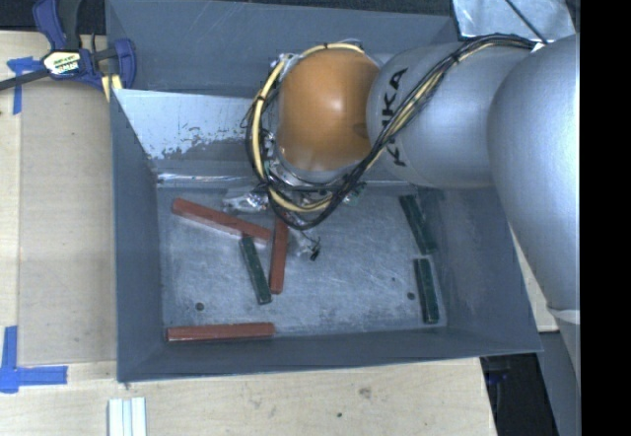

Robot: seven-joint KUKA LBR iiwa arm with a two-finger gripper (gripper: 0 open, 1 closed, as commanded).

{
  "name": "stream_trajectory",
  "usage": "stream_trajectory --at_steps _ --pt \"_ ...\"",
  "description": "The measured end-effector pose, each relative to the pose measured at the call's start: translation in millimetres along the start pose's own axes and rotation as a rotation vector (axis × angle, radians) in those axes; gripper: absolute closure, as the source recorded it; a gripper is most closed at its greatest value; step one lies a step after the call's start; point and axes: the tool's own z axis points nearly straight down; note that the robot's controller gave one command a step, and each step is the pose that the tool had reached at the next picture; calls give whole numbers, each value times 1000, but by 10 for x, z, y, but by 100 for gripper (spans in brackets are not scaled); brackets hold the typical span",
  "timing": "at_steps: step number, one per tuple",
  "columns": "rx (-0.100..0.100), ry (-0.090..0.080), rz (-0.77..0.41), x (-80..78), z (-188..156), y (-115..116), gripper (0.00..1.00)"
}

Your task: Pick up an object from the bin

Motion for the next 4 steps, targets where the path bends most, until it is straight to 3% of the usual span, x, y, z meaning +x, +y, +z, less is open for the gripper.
stream_trajectory --at_steps 1,2,3,4 --pt "2 -2 -372 165 -3 -97 0" --pt "1 -3 -370 159 -11 -95 100" --pt "1 -2 -570 487 -1084 285 100" --pt "9 -5 -568 434 -1934 386 100"
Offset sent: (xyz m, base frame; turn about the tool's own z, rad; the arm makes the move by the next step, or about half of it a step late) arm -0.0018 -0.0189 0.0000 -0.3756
